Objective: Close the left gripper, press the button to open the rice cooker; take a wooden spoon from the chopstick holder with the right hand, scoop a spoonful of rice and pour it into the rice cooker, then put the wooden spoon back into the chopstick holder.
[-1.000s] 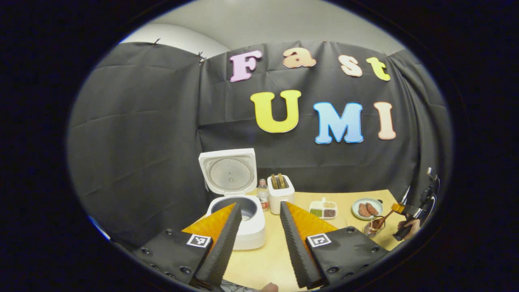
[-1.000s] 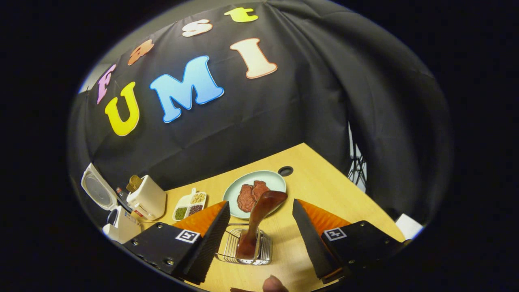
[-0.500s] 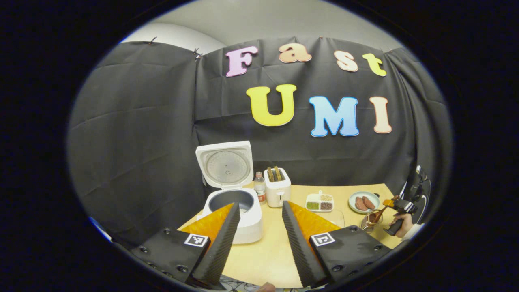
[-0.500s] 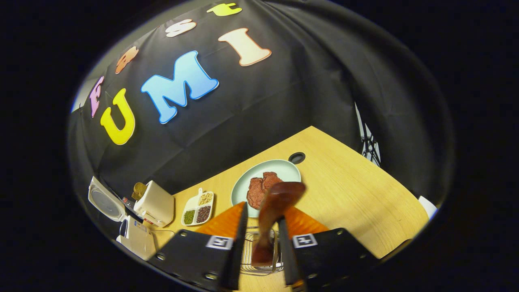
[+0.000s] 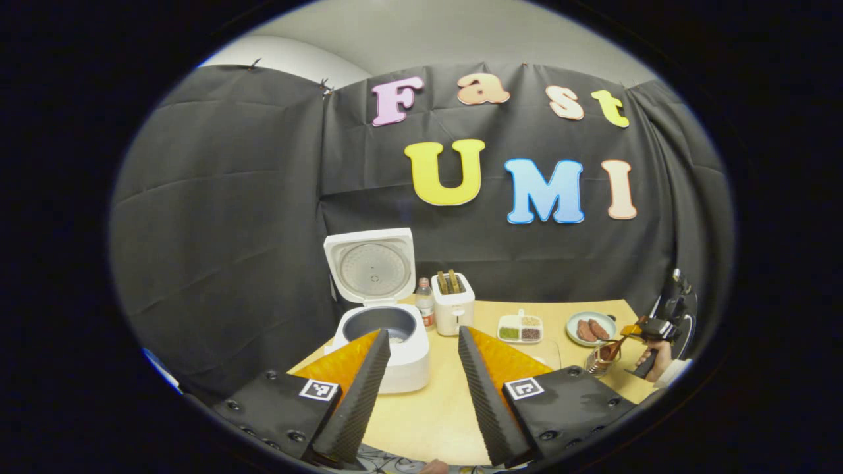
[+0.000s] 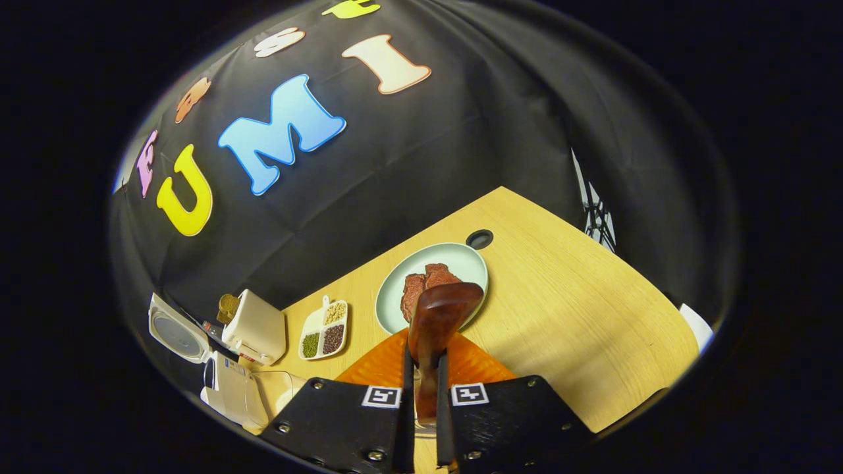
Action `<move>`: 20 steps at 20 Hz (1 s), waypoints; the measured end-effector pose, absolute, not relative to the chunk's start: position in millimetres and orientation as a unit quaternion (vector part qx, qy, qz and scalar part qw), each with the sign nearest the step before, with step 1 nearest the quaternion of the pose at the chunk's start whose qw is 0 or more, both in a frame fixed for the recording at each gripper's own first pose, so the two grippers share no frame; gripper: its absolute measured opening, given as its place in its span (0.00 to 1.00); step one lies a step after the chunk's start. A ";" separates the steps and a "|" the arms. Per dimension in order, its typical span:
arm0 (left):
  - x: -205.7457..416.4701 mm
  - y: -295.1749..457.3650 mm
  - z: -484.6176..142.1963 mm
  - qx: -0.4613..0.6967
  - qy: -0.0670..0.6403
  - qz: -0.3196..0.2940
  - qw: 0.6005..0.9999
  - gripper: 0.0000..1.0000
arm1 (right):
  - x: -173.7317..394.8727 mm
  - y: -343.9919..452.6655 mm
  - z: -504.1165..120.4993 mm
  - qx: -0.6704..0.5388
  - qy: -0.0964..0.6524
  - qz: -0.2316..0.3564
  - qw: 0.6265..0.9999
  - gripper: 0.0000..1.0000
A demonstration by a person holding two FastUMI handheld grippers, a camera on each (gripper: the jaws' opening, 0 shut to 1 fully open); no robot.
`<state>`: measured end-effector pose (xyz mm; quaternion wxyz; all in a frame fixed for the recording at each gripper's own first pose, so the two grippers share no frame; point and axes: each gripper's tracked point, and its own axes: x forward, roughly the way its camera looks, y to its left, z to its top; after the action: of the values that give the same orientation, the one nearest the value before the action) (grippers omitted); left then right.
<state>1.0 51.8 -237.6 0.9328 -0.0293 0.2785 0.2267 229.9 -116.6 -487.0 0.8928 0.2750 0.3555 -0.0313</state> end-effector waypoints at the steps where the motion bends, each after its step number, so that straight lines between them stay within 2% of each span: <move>1: -2.4 51.6 -235.4 -0.030 0.277 0.226 0.934 0.77 | 229.2 -117.2 -479.0 0.279 0.349 -0.035 0.894 0.13; 10: -15.8 74.7 -228.0 -0.063 0.249 0.198 0.946 0.77 | 206.4 -120.4 -361.8 0.226 0.278 -0.024 0.933 0.13; 19: -60.3 153.0 -204.3 -0.120 0.189 0.168 0.960 0.77 | 145.5 -49.2 -255.8 0.175 0.221 -0.015 0.959 0.13; 20: -64.7 161.1 -202.9 -0.125 0.184 0.165 0.961 0.75 | 138.7 -37.0 -244.5 0.170 0.213 -0.009 0.962 0.13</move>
<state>-64.7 161.1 -202.9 0.9610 -0.1247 0.1836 0.1647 138.7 -37.0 -244.5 0.9622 0.1699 0.2128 -0.0094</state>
